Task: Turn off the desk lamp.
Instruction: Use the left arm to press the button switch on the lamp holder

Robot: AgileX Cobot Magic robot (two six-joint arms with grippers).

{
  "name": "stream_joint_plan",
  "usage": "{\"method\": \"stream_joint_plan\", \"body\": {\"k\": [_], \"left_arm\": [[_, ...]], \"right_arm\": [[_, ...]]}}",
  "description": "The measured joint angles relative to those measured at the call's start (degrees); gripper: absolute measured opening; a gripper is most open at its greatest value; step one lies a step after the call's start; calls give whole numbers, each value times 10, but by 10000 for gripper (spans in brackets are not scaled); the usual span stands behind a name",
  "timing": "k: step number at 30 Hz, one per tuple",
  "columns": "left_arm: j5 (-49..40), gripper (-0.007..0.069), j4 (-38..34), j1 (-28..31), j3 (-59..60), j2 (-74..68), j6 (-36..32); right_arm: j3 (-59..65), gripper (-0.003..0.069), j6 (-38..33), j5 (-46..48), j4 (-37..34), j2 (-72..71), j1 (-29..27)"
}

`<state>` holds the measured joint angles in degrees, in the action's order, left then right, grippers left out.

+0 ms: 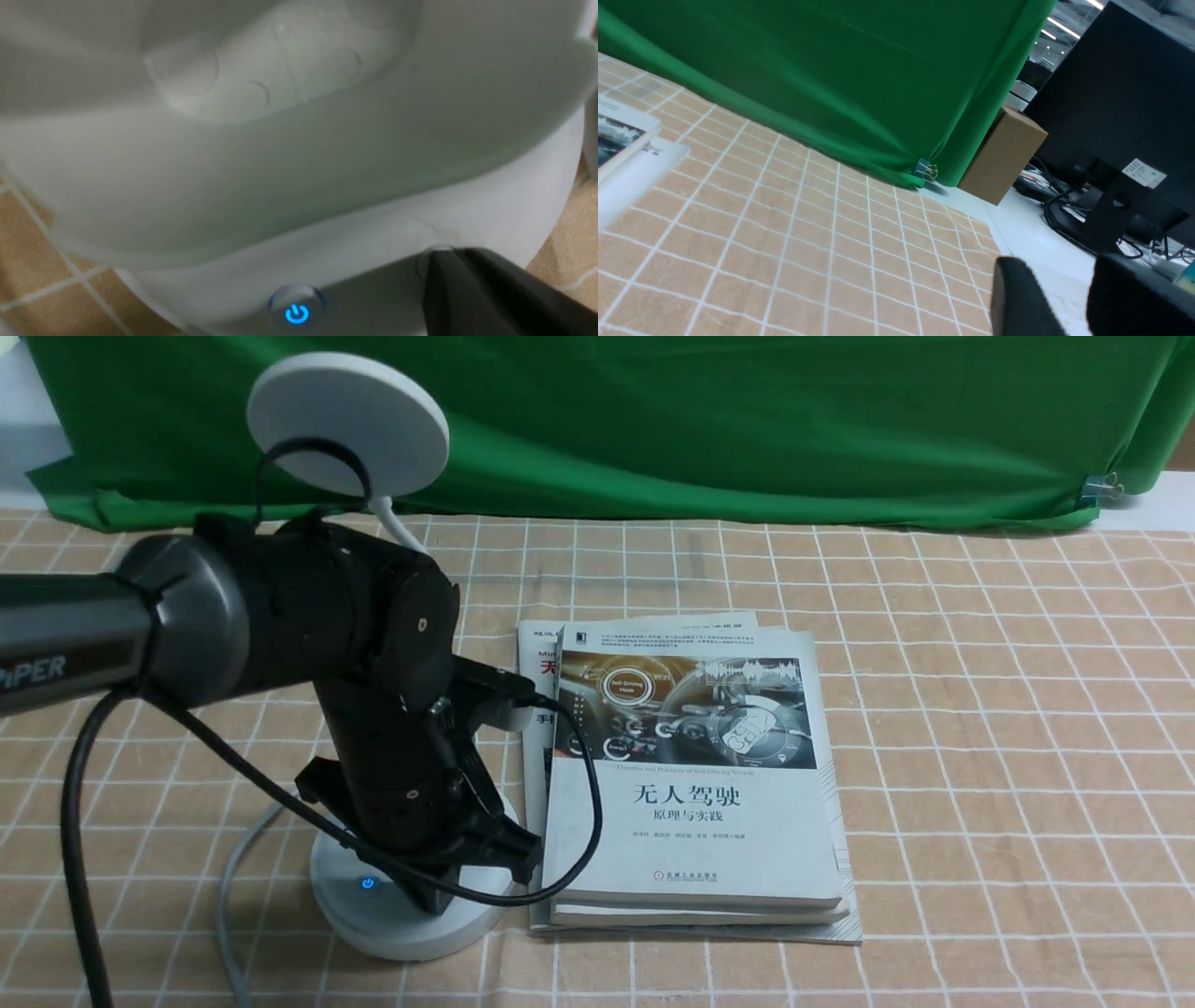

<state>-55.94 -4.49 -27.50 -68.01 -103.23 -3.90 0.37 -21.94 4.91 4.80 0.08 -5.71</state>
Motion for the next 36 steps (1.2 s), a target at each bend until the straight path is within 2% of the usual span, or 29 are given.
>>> {"method": "stream_joint_plan", "body": {"k": [16,36], "left_arm": [[-19,6,0,0,4,65,-2],[-2,6,-2,0,4,4,-2]], "right_arm": [[0,242,0,0,0,0,0],[0,242,1,0,0,0,0]]}}
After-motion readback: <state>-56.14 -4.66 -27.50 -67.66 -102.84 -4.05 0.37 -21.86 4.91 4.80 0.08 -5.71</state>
